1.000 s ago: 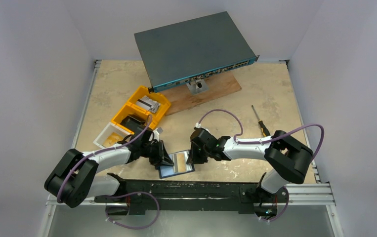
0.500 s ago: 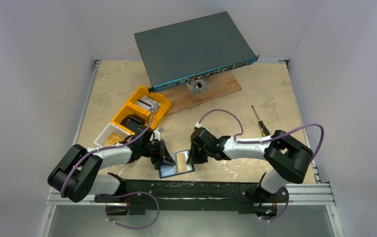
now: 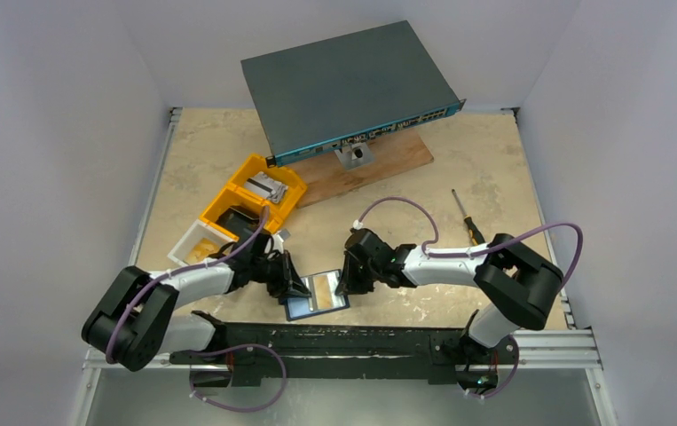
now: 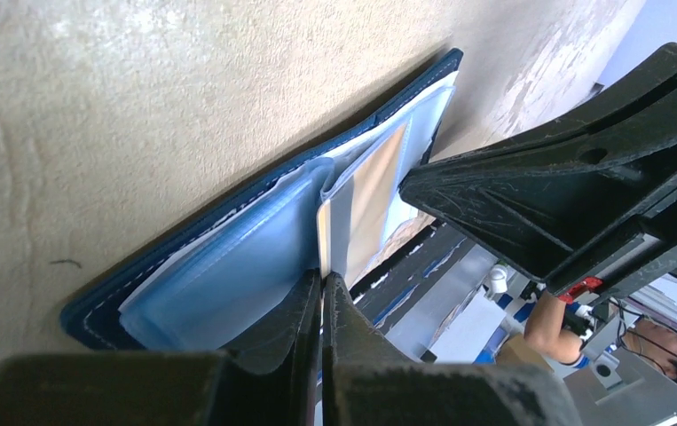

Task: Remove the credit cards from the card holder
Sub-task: Remove the credit card from the card holder, then place the credit card in the storage box.

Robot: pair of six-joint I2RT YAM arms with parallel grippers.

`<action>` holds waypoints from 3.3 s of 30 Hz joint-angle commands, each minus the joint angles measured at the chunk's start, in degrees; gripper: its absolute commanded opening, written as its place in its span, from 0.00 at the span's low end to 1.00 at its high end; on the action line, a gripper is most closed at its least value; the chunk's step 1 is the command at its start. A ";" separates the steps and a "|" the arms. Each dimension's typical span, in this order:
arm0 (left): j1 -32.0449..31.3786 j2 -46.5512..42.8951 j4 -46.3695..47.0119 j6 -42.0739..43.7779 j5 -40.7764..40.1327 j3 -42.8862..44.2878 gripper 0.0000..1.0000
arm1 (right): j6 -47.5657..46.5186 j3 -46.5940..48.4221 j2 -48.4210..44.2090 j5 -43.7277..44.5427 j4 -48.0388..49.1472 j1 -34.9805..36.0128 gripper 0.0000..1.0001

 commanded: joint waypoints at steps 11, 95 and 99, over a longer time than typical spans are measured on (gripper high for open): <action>1.61 -6.01 -18.55 6.26 -8.24 5.27 0.00 | -2.78 -4.89 1.58 6.20 -8.63 -2.77 0.00; 10.06 -22.40 -7.90 -10.38 12.79 7.98 0.29 | 35.66 -13.75 13.24 -23.70 92.06 -8.28 0.00; 10.06 -22.48 -7.50 -10.82 12.86 8.00 0.10 | 34.75 -13.06 13.09 -23.71 90.17 -7.93 0.00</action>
